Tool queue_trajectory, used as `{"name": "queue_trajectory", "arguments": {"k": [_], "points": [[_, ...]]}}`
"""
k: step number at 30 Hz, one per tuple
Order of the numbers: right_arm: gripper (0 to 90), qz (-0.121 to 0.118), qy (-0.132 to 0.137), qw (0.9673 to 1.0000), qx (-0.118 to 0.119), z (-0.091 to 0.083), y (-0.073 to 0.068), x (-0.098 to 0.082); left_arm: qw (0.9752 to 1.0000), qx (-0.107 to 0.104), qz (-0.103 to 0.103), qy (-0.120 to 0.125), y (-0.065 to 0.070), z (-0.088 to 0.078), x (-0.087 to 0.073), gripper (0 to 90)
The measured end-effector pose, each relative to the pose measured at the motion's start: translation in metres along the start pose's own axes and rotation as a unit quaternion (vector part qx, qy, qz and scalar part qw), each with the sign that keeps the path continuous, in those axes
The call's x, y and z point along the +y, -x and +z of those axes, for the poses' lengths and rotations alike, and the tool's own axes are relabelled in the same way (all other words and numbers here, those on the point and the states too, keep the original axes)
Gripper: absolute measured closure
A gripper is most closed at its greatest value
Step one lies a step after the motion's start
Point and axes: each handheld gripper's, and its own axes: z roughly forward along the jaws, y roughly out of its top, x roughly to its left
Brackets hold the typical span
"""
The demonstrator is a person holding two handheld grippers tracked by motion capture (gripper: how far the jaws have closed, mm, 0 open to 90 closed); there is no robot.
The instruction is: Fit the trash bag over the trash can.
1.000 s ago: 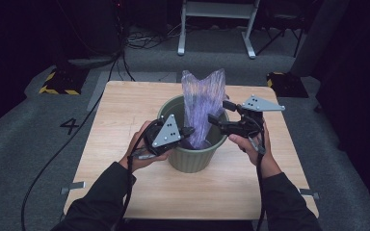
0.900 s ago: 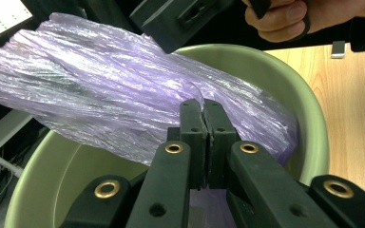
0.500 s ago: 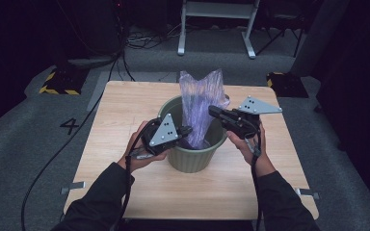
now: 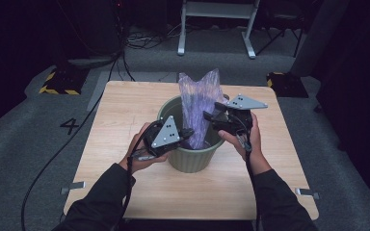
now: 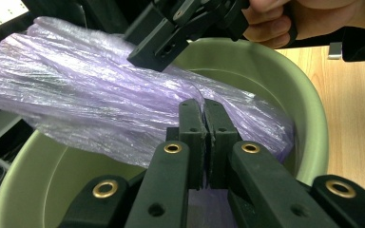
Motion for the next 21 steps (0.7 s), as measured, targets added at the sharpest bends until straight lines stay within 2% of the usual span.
{"name": "queue_trajectory", "arguments": {"k": [2,5,8,10,13,15,17,19,21], "points": [[73.1,-0.012,-0.002,0.9999,0.007,0.0,-0.002,-0.001,1.0,0.001,-0.003,0.0,0.0,0.0,-0.001,87.4],[86.6,-0.012,0.016,0.9997,0.014,-0.003,-0.002,-0.001,1.0,0.004,-0.004,-0.001,-0.001,-0.001,-0.001,87.3],[90.0,-0.008,0.03,0.9993,0.02,-0.008,-0.001,-0.001,1.0,0.007,-0.005,-0.003,-0.001,-0.002,-0.003,86.7],[90.0,-0.014,0.036,0.9991,0.02,-0.012,-0.002,-0.001,0.9999,0.01,-0.009,-0.002,-0.001,-0.002,-0.004,85.4],[90.0,-0.019,0.045,0.9985,0.023,-0.017,-0.005,0.0,0.9994,0.02,-0.026,-0.002,-0.003,-0.001,-0.005,71.6],[90.0,-0.024,0.053,0.998,0.025,-0.021,-0.007,0.0,0.9983,0.034,-0.047,-0.001,-0.005,0.0,-0.005,57.1],[90.0,-0.03,0.062,0.9972,0.028,-0.025,-0.009,0.001,0.997,0.036,-0.068,0.006,-0.009,-0.001,-0.007,40.7],[90.0,-0.038,0.071,0.9964,0.028,-0.028,-0.011,0.002,0.9951,0.047,-0.086,0.011,-0.011,-0.003,-0.007,33.3],[90.0,-0.045,0.077,0.9955,0.033,-0.031,-0.014,0.001,0.9934,0.043,-0.104,0.02,-0.015,-0.006,-0.008,28.3]]}}
